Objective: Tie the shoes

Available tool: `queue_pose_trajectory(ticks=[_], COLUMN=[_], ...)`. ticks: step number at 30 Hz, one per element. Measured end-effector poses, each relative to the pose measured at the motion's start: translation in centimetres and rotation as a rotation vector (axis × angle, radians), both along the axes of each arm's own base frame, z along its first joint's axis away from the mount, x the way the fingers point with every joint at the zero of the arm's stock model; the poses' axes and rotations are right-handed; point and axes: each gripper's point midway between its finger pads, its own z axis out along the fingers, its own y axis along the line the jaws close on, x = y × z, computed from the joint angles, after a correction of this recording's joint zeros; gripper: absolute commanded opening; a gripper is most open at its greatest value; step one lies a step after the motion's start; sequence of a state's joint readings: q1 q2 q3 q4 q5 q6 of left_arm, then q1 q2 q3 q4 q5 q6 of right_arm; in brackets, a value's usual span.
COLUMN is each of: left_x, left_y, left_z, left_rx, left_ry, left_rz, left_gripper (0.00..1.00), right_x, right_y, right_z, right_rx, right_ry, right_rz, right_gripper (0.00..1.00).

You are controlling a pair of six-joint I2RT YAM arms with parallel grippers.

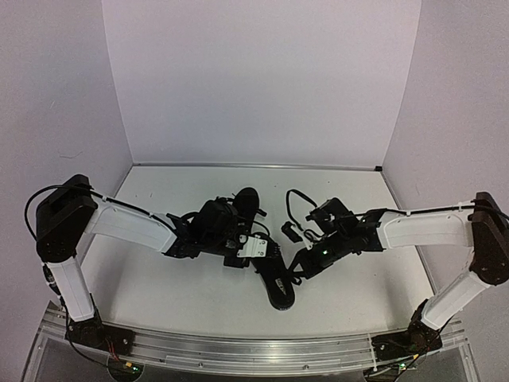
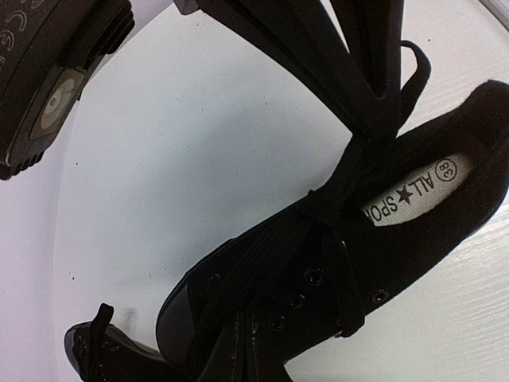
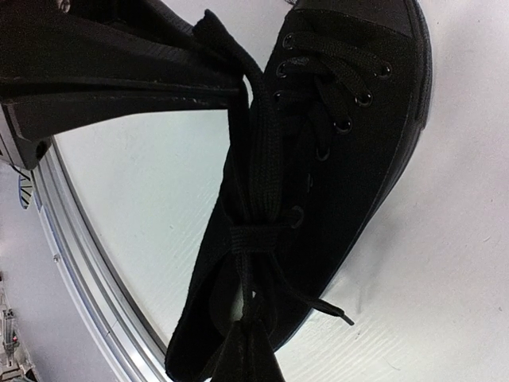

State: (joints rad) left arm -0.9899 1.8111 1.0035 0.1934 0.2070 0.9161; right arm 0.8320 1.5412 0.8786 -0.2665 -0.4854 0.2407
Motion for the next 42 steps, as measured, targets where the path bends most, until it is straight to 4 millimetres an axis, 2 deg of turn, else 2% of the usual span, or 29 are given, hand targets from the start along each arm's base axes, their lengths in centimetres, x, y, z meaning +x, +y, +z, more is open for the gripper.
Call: queue_pose_trajectory(ticks=[10, 42], left_x=[0.0, 1.8], left_y=[0.8, 2.0], left_z=[-0.9, -0.9], left_rx=[0.013, -0.008], left_ry=[0.007, 0.028], left_rz=[0.011, 0.127], left_gripper=[0.0, 0.0], right_x=[-0.4, -1.2], right_y=[-0.5, -0.8], right_z=[-0.5, -1.3], right_rx=[-0.001, 0.025], right_ry=[0.01, 0.018], right_rz=[-0.014, -0.038], right_gripper=[0.0, 0.0])
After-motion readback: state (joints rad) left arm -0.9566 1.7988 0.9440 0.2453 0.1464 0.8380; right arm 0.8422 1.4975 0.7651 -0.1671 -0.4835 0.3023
